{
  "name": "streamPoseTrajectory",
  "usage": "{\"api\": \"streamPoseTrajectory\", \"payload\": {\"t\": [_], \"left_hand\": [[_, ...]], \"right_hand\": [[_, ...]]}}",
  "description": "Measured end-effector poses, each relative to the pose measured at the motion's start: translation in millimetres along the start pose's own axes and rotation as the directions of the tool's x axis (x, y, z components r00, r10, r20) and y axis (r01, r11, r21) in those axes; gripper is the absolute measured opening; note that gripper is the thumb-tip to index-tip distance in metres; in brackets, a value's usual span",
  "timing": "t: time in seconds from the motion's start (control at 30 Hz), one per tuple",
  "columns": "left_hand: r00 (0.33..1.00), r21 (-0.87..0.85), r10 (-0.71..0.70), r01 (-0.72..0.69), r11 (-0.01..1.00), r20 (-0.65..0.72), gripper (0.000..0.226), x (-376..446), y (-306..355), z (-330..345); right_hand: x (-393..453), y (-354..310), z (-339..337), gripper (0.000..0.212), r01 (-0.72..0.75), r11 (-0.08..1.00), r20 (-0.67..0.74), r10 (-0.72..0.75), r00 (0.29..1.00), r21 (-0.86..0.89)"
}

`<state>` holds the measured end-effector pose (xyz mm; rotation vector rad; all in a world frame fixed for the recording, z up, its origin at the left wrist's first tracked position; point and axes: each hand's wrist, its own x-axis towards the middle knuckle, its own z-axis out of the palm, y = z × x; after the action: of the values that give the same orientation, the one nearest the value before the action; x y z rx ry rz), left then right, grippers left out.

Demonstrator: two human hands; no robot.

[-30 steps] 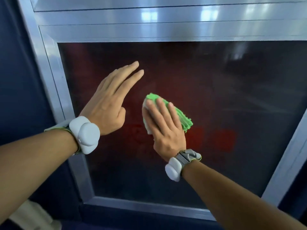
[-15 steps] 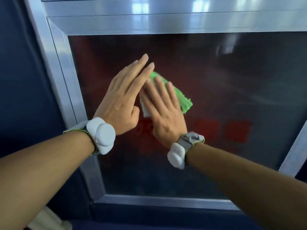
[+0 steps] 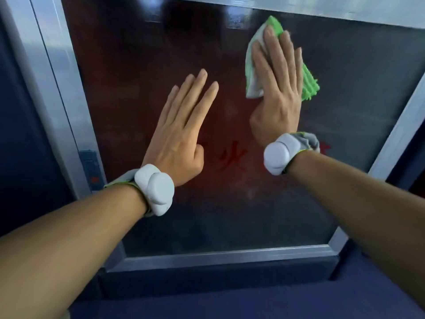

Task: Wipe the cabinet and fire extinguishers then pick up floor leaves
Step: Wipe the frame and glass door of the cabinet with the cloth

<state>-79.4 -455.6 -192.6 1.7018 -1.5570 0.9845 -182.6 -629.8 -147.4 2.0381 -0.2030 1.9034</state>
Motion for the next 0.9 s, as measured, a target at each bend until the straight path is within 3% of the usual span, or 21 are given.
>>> {"api": "streamPoseTrajectory", "payload": {"t": [0.07,0.13,0.2,0.27,0.37,0.43,0.5,0.57,0.6,0.63,0.67,0.7,0.77,0.83,0.9], "left_hand": [[0.999,0.024,-0.04,0.04,0.999,-0.021,0.098,-9,6,12],[0.995,0.044,-0.094,0.095,0.995,-0.011,0.1,-27,11,31],[0.992,0.059,-0.128,0.129,0.99,-0.018,0.098,-43,14,43],[0.989,0.089,-0.146,0.147,0.985,-0.012,0.093,-58,18,55],[0.982,0.1,-0.187,0.186,0.977,0.003,0.092,-74,28,64],[0.974,0.105,-0.225,0.222,0.969,0.014,0.096,-82,35,66],[0.97,0.098,-0.241,0.237,0.967,0.033,0.102,-85,40,67],[0.969,0.117,-0.246,0.241,0.964,0.035,0.102,-87,39,62],[0.973,0.115,-0.228,0.222,0.968,0.043,0.101,-85,37,59],[0.977,0.114,-0.206,0.199,0.973,0.047,0.1,-85,35,56],[0.981,0.119,-0.19,0.183,0.976,0.048,0.099,-84,32,52],[0.982,0.125,-0.184,0.177,0.976,0.044,0.099,-84,30,48],[0.983,0.133,-0.177,0.17,0.976,0.041,0.101,-84,26,41],[0.988,0.14,-0.149,0.141,0.98,0.049,0.102,-84,24,38],[0.99,0.155,-0.122,0.11,0.982,0.073,0.1,-84,24,37]], "right_hand": [[-22,-24,14,0.052,-0.163,0.986,-0.123,0.16,0.979,-0.015],[-63,-43,29,0.052,-0.197,0.98,-0.118,0.195,0.974,0.001],[-103,-53,27,0.041,-0.051,0.998,-0.028,0.052,0.998,0.041],[-152,-52,17,0.036,0.161,0.979,0.126,-0.177,0.976,0.128],[-205,-32,-1,0.043,0.396,0.898,0.358,-0.44,0.824,0.191],[-206,-14,-5,0.052,0.451,0.873,0.412,-0.486,0.771,0.185],[-185,0,-7,0.059,0.341,0.934,0.33,-0.357,0.874,0.108],[-152,4,-7,0.07,-0.01,1.0,0.132,0.009,0.991,0.006],[-135,5,-9,0.077,-0.228,0.973,0.02,0.229,0.973,-0.01],[-121,-1,-8,0.082,-0.411,0.912,-0.078,0.41,0.909,0.007],[-111,-10,-6,0.085,-0.529,0.848,-0.147,0.527,0.837,0.023],[-109,-20,-1,0.086,-0.567,0.823,-0.168,0.563,0.809,0.025],[-134,-40,11,0.08,-0.42,0.907,-0.101,0.421,0.902,0.029],[-182,-62,17,0.065,-0.087,0.992,0.089,0.079,0.993,0.094],[-221,-69,11,0.054,0.194,0.965,0.286,-0.239,0.928,0.177]]}}
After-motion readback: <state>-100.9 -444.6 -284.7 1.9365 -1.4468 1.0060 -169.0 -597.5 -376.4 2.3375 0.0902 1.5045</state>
